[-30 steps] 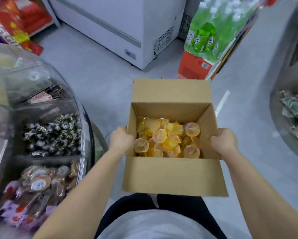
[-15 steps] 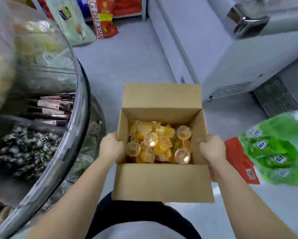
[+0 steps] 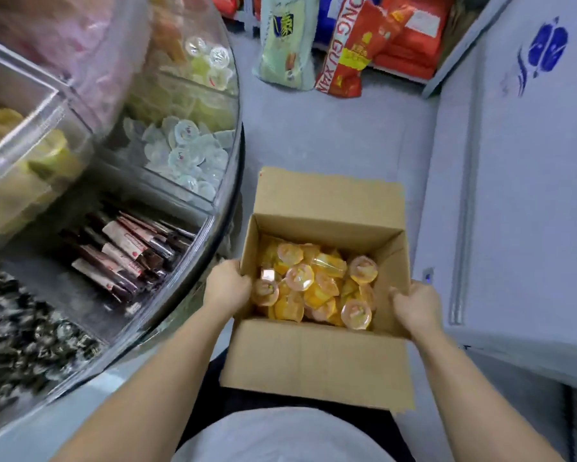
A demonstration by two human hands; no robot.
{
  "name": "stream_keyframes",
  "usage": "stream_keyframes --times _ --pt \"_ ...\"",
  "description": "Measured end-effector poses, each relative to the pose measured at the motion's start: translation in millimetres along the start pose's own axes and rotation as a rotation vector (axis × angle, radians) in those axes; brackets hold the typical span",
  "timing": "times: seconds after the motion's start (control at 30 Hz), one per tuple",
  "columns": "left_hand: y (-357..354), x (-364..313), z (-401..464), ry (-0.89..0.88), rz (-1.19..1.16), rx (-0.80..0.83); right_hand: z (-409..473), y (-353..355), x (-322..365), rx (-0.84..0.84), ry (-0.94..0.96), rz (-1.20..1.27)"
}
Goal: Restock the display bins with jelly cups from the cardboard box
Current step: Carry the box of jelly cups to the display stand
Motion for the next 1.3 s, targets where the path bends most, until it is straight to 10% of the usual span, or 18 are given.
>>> stream_keyframes --times 0.6,1.3 --pt "-184 -52 22 0.779 -0.717 -0.601 242 -41 170 0.496 0.751 -0.632" --pt "-435 223 80 1.438 -1.307 -0.993 183 -513 71 0.839 1.449 -1.131"
Point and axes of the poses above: each hand's wrist, its own z-axis towards the middle knuckle, its own y-axis out of the back of the hand, x = y × z, the point moved 1 cm from there along z, towards the middle knuckle, and after that the axes turned 5 degrees about x, right-handed, at the moved point
